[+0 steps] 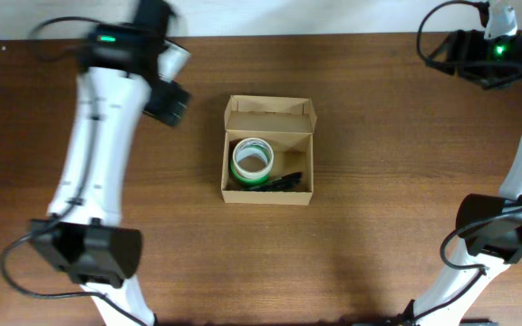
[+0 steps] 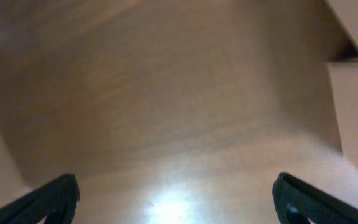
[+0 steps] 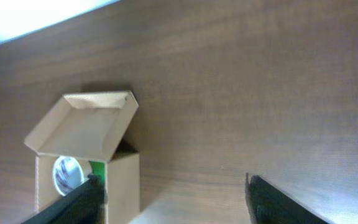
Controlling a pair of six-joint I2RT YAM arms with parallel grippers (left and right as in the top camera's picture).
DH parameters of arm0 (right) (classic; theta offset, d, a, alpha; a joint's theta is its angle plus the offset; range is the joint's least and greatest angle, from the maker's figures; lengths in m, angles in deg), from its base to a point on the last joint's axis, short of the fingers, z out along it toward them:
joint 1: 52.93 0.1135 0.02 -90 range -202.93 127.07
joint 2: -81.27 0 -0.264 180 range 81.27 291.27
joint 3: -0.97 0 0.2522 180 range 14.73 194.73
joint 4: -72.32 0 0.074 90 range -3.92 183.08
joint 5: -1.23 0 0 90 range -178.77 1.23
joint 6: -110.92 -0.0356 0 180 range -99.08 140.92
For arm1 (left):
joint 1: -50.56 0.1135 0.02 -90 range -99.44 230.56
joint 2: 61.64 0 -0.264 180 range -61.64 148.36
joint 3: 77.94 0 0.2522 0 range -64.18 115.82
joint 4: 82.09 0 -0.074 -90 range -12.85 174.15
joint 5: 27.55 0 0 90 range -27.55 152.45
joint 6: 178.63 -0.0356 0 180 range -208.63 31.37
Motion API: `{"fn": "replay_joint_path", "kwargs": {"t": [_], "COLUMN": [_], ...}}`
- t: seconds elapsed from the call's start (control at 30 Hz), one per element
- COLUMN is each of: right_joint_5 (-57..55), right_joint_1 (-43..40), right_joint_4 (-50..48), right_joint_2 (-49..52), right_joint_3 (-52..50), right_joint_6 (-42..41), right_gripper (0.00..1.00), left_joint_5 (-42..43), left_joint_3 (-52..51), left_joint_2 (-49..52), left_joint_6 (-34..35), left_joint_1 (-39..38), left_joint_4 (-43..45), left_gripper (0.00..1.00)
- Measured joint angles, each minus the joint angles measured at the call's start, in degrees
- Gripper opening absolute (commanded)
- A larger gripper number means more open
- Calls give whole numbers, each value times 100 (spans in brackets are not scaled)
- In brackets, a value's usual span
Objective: Pack container
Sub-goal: 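Bring both grippers to the box lid's upper edges, then push the lid down over the box with both grippers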
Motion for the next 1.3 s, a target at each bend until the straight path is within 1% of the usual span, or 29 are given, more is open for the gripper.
{"fn": "replay_joint_path", "kwargs": {"t": [0.03,0.07,0.1,0.13,0.17,0.2,0.23,0.27,0.37,0.43,0.57,0.7,0.8,0.97,1.0,1.13,1.3], "right_joint_5": [-33,-70,-90,-103,-120,-127,-142,-142,-138,-48,422,737,876,1001,1049,1185,1320], "right_joint_1": [11,22,33,52,85,129,186,251,509,673,938,1005,1025,1147,1255,1609,2131], "right_joint_4": [76,129,164,160,160,157,140,107,-323,-796,-1716,-2347,-2599,-3025,-3195,-3713,-4155], "right_joint_2": [13,48,90,129,175,221,282,352,560,649,761,763,763,763,763,763,763], "right_joint_3": [0,-2,-9,-72,-170,-299,-457,-625,-1333,-1884,-3025,-3698,-3998,-4282,-4363,-4570,-4631], "right_joint_6": [2,2,-50,-85,-109,-138,-155,-160,-166,-168,-240,-457,-560,-614,-623,-643,-748], "right_gripper": [26,12,5,4,4,4,4,4,4,4,4,4,4,4,4,4,4], "left_joint_5": [247,605,914,1257,1633,1906,2159,2391,2973,3324,4177,4916,5281,5807,6015,6395,6704], "left_joint_3": [0,0,0,0,0,0,0,0,22,42,44,33,20,20,20,20,20], "left_joint_2": [0,0,0,0,0,2,7,11,184,483,1423,2291,2730,3139,3248,3451,3558], "left_joint_6": [35,72,107,138,203,212,216,221,240,262,260,262,264,247,240,240,240], "left_joint_1": [212,461,632,804,964,1069,1143,1191,1193,1143,1071,1071,1060,997,944,822,664], "left_joint_4": [98,208,321,494,704,844,927,981,1064,1082,1099,1073,968,925,922,872,861], "left_gripper": [100,93,84,73,58,30,5,2,2,2,2,2,2,2,2,2,2]}}
